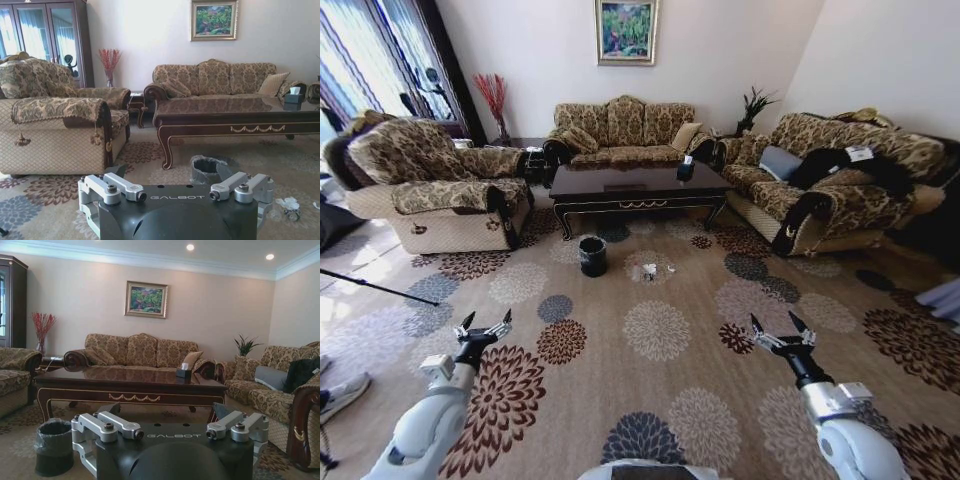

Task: Move to the front of the table and pick up the trash from the floor, then place it into the trash bin.

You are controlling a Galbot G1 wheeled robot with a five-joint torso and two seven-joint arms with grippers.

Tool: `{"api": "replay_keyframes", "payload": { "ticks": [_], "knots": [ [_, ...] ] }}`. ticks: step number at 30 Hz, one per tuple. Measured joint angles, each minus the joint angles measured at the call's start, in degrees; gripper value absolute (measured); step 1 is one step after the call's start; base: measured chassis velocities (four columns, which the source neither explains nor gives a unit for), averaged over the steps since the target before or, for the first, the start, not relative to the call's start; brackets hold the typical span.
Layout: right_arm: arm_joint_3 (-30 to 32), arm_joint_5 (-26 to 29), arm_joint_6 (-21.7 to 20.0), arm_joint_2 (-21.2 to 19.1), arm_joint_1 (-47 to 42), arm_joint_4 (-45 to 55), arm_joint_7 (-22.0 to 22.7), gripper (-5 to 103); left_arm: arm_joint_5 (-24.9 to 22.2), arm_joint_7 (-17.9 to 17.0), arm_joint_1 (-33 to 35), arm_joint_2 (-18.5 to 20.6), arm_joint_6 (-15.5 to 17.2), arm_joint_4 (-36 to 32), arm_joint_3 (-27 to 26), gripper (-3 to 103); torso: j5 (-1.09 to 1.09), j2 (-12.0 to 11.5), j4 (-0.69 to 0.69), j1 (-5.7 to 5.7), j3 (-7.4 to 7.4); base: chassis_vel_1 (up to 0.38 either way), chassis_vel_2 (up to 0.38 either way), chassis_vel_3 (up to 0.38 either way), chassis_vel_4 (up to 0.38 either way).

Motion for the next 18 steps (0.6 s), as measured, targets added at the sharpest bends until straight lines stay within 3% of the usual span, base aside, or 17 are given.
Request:
{"api": "replay_keyframes", "payload": {
  "ticks": [18],
  "knots": [
    [0.3,0.0,1.9,0.9,0.6,-3.3,-0.8,100,1.2,-0.4,0.3,-1.0,0.6,-1.7,-0.3,100,0.01,-5.0,0.00,-2.19,-2.78,0.000,0.000,0.000,0.000]
  ]
}}
